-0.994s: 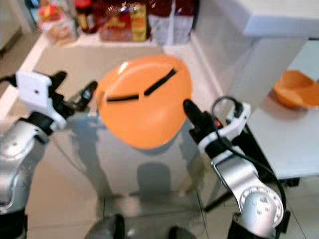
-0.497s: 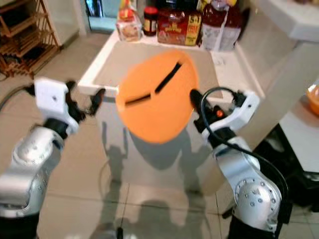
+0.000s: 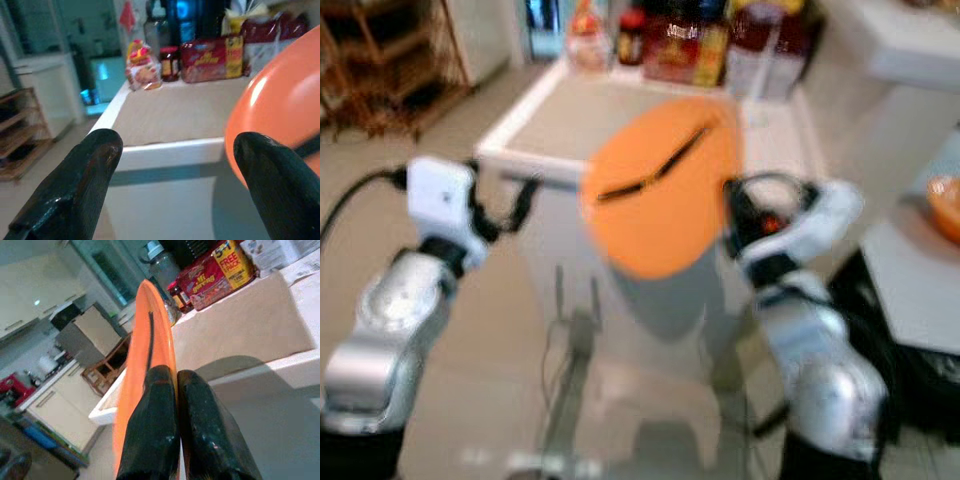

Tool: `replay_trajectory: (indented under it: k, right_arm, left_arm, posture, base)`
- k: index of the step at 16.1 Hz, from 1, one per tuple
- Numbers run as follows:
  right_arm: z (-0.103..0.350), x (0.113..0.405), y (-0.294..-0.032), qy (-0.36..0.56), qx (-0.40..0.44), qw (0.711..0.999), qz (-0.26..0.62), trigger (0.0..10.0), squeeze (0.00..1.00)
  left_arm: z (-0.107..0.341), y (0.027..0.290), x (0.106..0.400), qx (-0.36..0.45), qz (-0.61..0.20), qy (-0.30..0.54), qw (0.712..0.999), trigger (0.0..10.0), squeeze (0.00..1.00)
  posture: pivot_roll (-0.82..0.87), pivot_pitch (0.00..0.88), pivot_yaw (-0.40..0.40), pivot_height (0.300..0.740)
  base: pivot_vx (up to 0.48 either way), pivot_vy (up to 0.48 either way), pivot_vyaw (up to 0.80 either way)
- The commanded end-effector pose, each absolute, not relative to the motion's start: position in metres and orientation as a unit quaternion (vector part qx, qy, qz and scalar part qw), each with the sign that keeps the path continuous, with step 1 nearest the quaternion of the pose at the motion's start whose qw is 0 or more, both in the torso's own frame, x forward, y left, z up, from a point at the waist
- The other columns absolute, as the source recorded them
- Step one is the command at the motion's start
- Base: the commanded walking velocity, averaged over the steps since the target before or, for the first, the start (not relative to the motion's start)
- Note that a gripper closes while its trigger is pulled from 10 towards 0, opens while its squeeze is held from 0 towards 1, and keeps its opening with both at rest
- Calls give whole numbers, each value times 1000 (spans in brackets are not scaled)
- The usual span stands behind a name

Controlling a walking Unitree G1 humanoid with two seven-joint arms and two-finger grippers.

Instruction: Setting the table

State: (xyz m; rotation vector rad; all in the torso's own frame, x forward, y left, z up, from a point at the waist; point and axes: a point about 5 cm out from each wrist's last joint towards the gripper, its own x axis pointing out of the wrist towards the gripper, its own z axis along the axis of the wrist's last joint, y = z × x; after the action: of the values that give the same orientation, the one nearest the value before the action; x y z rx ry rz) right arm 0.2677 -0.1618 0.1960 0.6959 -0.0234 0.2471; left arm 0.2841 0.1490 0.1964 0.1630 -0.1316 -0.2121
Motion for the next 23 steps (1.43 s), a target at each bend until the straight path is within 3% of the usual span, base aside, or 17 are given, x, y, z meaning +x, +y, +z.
replay_trajectory:
  k: [1, 8, 11, 19, 23]
  right_arm:
    - [203, 264, -174, -39, 322, 940, 105, 10000, 0]
    - [190, 254, -170, -9, 282, 949, 142, 10000, 0]
    - [177, 241, -183, 9, 269, 954, 133, 10000, 0]
    - [184, 230, -196, -38, 372, 924, 78, 10000, 0]
    - [178, 230, -211, -46, 432, 901, 10, 10000, 0]
  left_arm:
    - [198, 137, 284, 80, -127, -73, 986, 10000, 0]
    - [194, 133, 281, 83, -147, -67, 983, 10000, 0]
    - [190, 130, 280, 87, -158, -59, 982, 10000, 0]
    - [188, 118, 284, 84, -187, -58, 977, 10000, 0]
    - [187, 118, 283, 86, -189, -57, 977, 10000, 0]
  posture:
    - [37, 0, -18, 740]
    - [23, 0, 4, 740]
    - [4, 17, 15, 740]
    - [-37, 29, 50, 740]
    - [-31, 39, 52, 740]
  base:
    - [0, -480, 0]
    - [0, -480, 347]
    - [0, -480, 0]
    - [0, -480, 0]
    - [0, -480, 0]
